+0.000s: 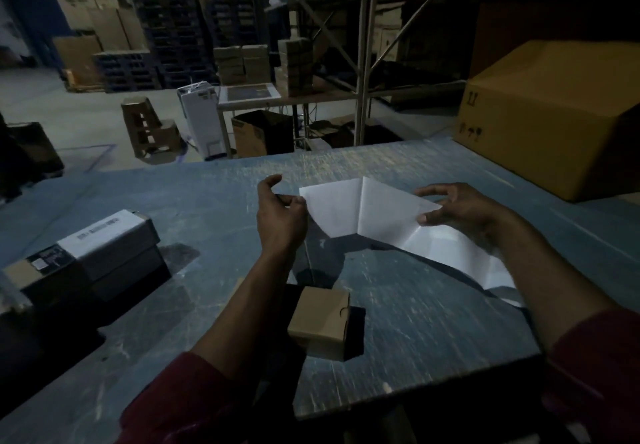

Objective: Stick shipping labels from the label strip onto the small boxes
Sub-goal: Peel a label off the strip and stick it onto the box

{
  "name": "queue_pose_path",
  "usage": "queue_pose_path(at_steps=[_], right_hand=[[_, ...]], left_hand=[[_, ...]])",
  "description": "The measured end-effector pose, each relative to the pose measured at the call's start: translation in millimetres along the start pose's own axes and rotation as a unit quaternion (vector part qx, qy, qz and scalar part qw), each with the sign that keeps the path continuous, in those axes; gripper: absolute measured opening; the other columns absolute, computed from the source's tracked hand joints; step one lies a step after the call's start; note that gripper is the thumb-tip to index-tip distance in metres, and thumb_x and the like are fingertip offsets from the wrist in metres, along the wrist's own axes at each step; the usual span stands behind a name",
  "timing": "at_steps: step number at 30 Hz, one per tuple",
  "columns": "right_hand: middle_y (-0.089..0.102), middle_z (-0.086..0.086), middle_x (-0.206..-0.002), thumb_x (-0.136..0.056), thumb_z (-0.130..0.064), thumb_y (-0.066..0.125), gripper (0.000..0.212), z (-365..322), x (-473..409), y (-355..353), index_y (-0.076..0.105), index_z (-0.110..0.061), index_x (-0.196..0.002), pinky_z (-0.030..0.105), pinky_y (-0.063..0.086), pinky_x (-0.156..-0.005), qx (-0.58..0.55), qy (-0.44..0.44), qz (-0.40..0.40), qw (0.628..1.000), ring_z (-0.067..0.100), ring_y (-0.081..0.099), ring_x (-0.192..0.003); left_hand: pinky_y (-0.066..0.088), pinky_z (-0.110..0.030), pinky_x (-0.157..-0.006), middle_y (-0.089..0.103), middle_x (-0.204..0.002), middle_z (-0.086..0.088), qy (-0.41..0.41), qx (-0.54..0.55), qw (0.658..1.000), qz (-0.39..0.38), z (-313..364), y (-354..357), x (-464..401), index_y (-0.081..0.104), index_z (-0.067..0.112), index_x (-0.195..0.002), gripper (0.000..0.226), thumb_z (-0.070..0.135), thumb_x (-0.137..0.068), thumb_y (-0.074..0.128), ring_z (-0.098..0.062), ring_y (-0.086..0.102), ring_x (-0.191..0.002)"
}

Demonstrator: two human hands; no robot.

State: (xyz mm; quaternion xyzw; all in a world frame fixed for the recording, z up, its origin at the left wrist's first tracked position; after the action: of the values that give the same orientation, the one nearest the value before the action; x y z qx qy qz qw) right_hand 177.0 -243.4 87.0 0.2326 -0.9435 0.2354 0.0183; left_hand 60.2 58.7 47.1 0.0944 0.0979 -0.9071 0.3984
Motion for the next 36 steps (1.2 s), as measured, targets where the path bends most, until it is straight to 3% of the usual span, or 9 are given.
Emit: queue_pose_path(at_steps=[4, 8, 10, 16, 19, 22, 25, 31, 36], right_hand=[[0.074, -0.001, -0.101, -0.084, -0.002, 0.084, 0.034, 6.5, 3.8, -10.7, 0.069, -0.017, -0.111, 0.009, 0.054, -0.061, 0.048, 0.034, -0.013, 0.998, 0.005, 0.07, -0.08], [0.064, 0.008, -0.122, -0.081, -0.007, 0.089, 0.05, 21.5, -4.3, -7.2, 0.068, -0.012, -0.126, 0.027, 0.051, -0.093, 0.118, 0.055, -0.002, 0.991, 0.023, 0.067, -0.101], [0.063, 0.013, -0.128, -0.076, -0.007, 0.091, 0.054, 20.7, -7.4, -1.3, 0.071, -0.011, -0.127, 0.035, 0.05, -0.103, 0.153, 0.067, 0.007, 0.986, 0.031, 0.065, -0.111], [0.068, 0.007, -0.122, -0.077, -0.036, 0.091, 0.058, -12.1, -20.4, 22.2, 0.071, -0.018, -0.129, 0.031, 0.049, -0.097, 0.232, -0.002, 0.068, 0.97, 0.03, 0.065, -0.116], [0.068, 0.004, -0.135, -0.073, -0.047, 0.089, 0.067, -28.8, -12.3, 30.9, 0.066, -0.029, -0.133, 0.04, 0.049, -0.106, 0.283, -0.068, 0.114, 0.95, 0.029, 0.06, -0.126], [0.058, 0.004, -0.15, -0.075, -0.041, 0.091, 0.078, -52.7, 8.1, 42.6, 0.057, -0.032, -0.145, 0.039, 0.042, -0.114, 0.246, -0.168, 0.12, 0.947, 0.029, 0.049, -0.14], [0.045, -0.005, -0.159, -0.076, -0.051, 0.088, 0.084, -73.1, 38.8, 57.3, 0.047, -0.044, -0.149, 0.042, 0.037, -0.116, 0.202, -0.253, 0.1, 0.941, 0.022, 0.037, -0.145], [0.064, -0.024, -0.138, -0.08, -0.052, 0.082, 0.066, -101.9, 101.7, 75.2, 0.057, -0.045, -0.141, 0.044, 0.036, -0.112, 0.047, -0.296, -0.025, 0.954, -0.003, 0.054, -0.132], [0.077, -0.011, -0.108, -0.073, -0.037, 0.089, 0.047, -102.2, 118.3, 92.7, 0.076, -0.031, -0.118, 0.034, 0.054, -0.09, -0.016, -0.287, -0.016, 0.958, 0.002, 0.07, -0.103]], left_hand=[[0.054, -0.042, -0.079, 0.064, -0.085, 0.005, -0.003, -0.059, 0.997, 0.054, 11.7, -10.4, -1.7, 0.043, 0.024, -0.145, 0.055, 0.01, -0.094, 0.059, -0.027, 0.066, -0.088], [0.053, -0.044, -0.091, 0.07, -0.116, -0.017, -0.078, -0.103, 0.985, 0.117, 22.4, -43.5, -22.4, 0.041, 0.022, -0.147, 0.056, 0.011, -0.095, 0.057, -0.039, 0.066, -0.108], [0.055, -0.047, -0.091, 0.071, -0.112, -0.019, -0.078, -0.114, 0.983, 0.118, 26.5, -56.2, -31.3, 0.04, 0.023, -0.147, 0.055, 0.013, -0.096, 0.057, -0.04, 0.067, -0.105], [0.053, -0.045, -0.083, 0.067, -0.098, -0.002, 0.042, -0.109, 0.99, 0.081, 49.5, -56.2, -15.3, 0.044, 0.018, -0.146, 0.049, 0.014, -0.099, 0.06, -0.034, 0.068, -0.1], [0.06, -0.048, -0.077, 0.068, -0.098, 0.001, 0.118, -0.086, 0.989, 0.032, 56.0, -53.3, -2.3, 0.043, 0.024, -0.146, 0.054, 0.012, -0.098, 0.065, -0.028, 0.07, -0.085], [0.055, -0.032, -0.066, 0.068, -0.103, -0.001, 0.199, -0.085, 0.975, -0.059, 73.0, -58.6, 9.0, 0.038, 0.025, -0.154, 0.067, 0.006, -0.097, 0.067, -0.006, 0.065, -0.077], [0.049, -0.012, -0.072, 0.066, -0.128, -0.017, 0.275, -0.067, 0.946, -0.158, 94.3, -72.6, 18.6, 0.035, 0.018, -0.158, 0.073, -0.002, -0.096, 0.067, 0.004, 0.063, -0.086], [0.056, -0.028, -0.077, 0.07, -0.098, -0.006, 0.303, -0.025, 0.919, -0.253, 121.5, -107.2, 32.9, 0.03, 0.016, -0.162, 0.08, -0.002, -0.095, 0.07, -0.023, 0.069, -0.097], [0.056, -0.021, -0.079, 0.071, -0.101, -0.002, 0.307, -0.021, 0.922, -0.235, 118.0, -120.0, 34.4, 0.037, 0.014, -0.159, 0.076, -0.001, -0.094, 0.072, -0.011, 0.07, -0.093]])
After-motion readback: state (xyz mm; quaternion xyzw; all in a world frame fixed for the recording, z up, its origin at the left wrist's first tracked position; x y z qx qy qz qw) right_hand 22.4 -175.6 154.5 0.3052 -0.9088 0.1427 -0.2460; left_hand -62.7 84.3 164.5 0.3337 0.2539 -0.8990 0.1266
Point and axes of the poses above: each hand's wrist, its own x-axis away from the middle knuckle, its own y-axis out of the palm, z = x × y, the point moved 1 cm from there along -x, towards the middle knuckle
